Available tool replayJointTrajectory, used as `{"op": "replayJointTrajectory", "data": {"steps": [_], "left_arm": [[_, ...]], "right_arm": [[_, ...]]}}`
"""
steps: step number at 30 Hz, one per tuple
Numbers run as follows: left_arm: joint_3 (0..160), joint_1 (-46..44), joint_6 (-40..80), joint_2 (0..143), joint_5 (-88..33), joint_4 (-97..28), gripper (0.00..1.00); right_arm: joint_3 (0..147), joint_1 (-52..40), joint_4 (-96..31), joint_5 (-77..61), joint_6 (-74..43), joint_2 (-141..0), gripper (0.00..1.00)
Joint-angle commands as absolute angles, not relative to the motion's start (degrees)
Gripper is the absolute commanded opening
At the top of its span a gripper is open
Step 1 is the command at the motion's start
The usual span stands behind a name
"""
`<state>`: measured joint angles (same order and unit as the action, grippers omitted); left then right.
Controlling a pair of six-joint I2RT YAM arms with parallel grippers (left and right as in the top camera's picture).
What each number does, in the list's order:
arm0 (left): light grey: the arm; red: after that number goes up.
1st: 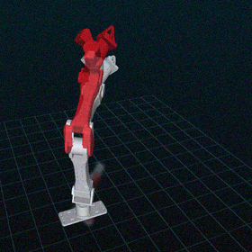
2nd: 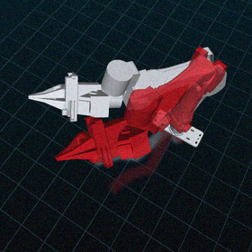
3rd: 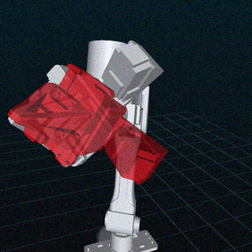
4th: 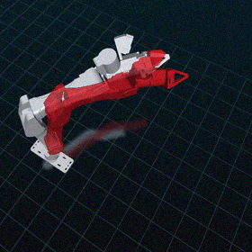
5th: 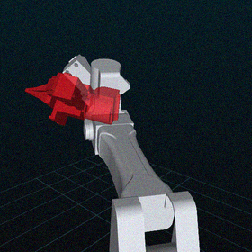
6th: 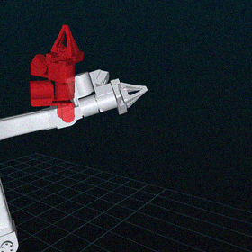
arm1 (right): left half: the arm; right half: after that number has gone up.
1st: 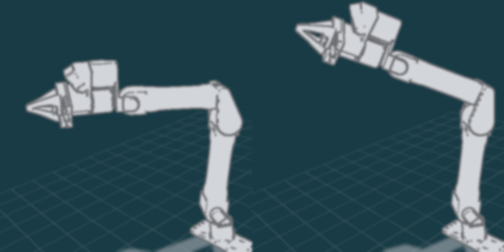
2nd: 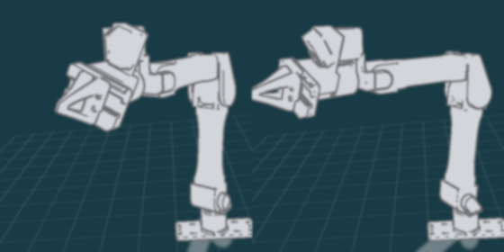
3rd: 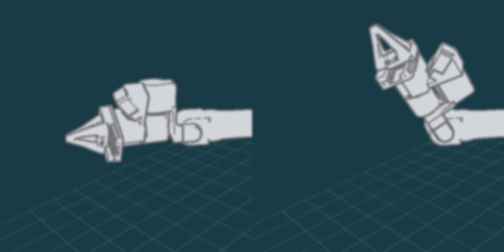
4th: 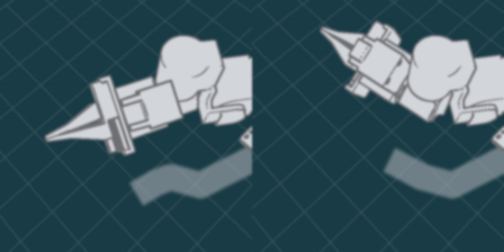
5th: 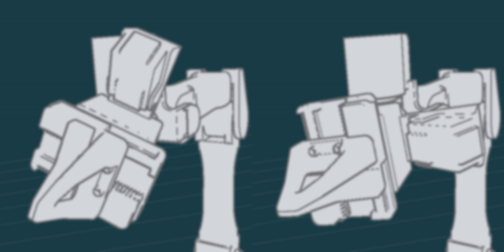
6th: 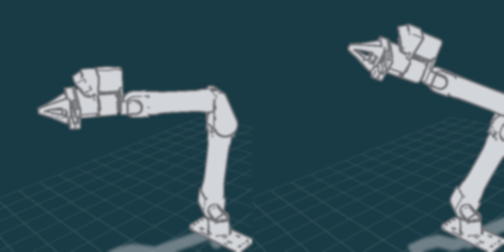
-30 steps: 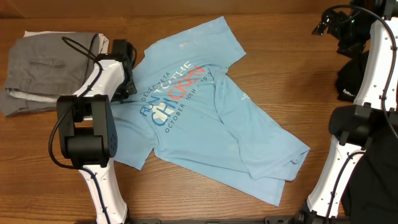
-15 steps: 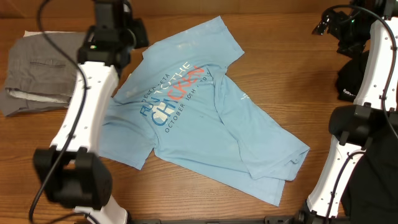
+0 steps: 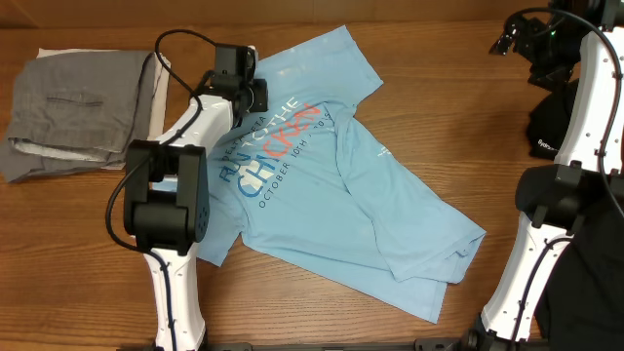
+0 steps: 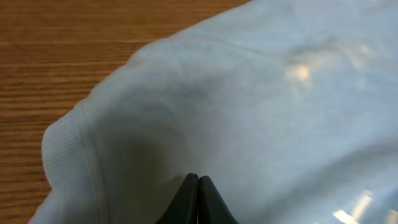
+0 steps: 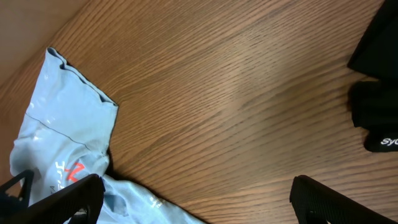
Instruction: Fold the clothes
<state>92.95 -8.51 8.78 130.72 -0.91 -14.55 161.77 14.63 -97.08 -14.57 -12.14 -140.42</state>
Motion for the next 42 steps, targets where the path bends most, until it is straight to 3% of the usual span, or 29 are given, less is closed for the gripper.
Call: {"op": "replayJointTrajectory", "data": {"steps": [1, 10, 14, 18, 21, 28, 36, 42], "left_arm": [[93.17, -7.84, 7.62, 134.65, 4.58, -14.09, 0.04], [93.17, -1.80, 13.39, 140.31, 10.17, -14.92, 0.04], [93.30, 0.58, 13.28, 139.90, 5.52, -12.45, 0.04], [97.27, 1.15, 13.28, 138.58, -2.94, -11.33, 0.14], [102.80, 0.69, 13.32, 136.35, -9.52, -12.21, 0.28], [111.77, -0.89, 17.56, 119.92, -9.91, -21.69, 0.98], [111.77, -0.78, 22.28, 99.57, 0.73, -44.40, 1.00], [111.77, -0.78, 22.31, 97.91, 0.99, -46.96, 1.00]], "right_arm": [[161.58, 14.87, -96.99, -14.15, -11.94, -139.15, 1.00], [161.58, 14.87, -96.97, -14.15, -11.94, -139.15, 1.00], [161.58, 14.87, -96.97, -14.15, -11.94, -139.15, 1.00], [161.58, 14.87, -96.97, -14.15, -11.94, -139.15, 1.00], [161.58, 14.87, -96.99, -14.15, -11.94, -139.15, 1.00], [161.58, 14.87, -96.97, -14.15, -11.94, -139.15, 1.00], [161.58, 14.87, -96.99, -14.15, -11.94, -139.15, 1.00], [161.58, 14.85, -96.99, -14.15, -11.94, -139.15, 1.00]]}}
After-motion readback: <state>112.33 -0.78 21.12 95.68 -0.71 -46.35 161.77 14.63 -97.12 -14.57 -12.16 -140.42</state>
